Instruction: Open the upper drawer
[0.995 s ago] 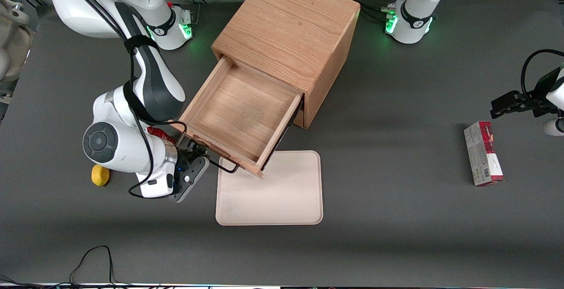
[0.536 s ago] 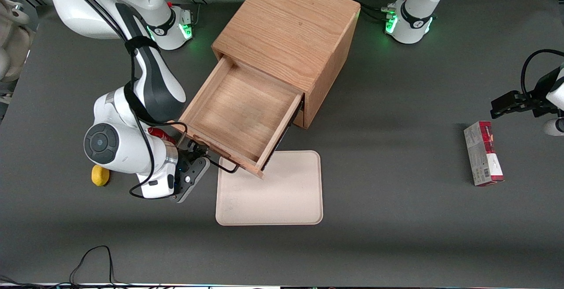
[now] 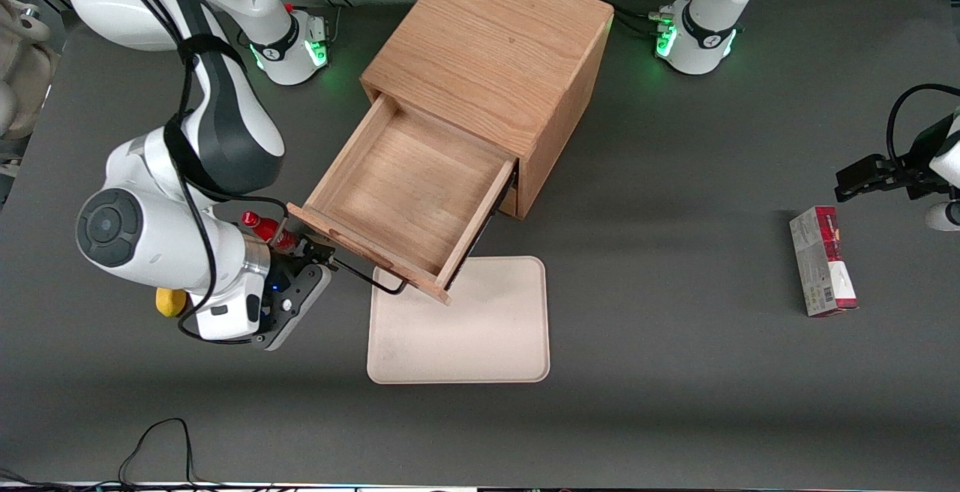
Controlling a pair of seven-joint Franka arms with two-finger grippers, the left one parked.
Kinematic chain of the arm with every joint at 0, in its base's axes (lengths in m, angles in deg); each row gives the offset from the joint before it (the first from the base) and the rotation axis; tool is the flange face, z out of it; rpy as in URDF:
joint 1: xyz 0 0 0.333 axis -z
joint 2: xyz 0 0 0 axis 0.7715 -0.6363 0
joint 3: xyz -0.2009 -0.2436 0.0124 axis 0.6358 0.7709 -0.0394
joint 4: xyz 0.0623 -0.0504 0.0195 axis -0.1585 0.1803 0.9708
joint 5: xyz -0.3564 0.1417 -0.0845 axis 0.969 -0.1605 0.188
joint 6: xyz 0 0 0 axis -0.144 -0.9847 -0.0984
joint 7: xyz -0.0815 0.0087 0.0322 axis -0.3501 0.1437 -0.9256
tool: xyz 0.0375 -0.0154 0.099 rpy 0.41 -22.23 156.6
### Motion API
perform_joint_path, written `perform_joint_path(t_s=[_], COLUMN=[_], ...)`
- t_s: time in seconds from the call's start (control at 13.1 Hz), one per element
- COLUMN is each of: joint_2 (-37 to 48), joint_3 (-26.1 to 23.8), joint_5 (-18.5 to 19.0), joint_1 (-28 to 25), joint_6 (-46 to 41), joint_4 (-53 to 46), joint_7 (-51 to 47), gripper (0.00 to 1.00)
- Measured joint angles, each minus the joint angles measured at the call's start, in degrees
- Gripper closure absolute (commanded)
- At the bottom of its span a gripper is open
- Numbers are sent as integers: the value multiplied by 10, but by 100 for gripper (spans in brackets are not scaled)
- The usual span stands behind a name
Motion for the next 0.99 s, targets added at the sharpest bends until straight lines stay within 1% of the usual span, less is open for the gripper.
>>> perform_joint_path(t_s=[0.15, 0.38, 0.61, 0.84, 0.99], joint_2=[10, 50, 96, 111, 116], joint_3=[1, 18, 66, 122, 142], joint_5=[0, 1, 2, 6, 25], joint_1=[1, 5, 9, 11, 14], joint_6=[-31, -70, -117, -149, -150], joint_4=[-22, -36, -35, -34, -25], joint_7=[-21, -108, -204, -255, -284], gripper=[0, 0, 0, 0, 0])
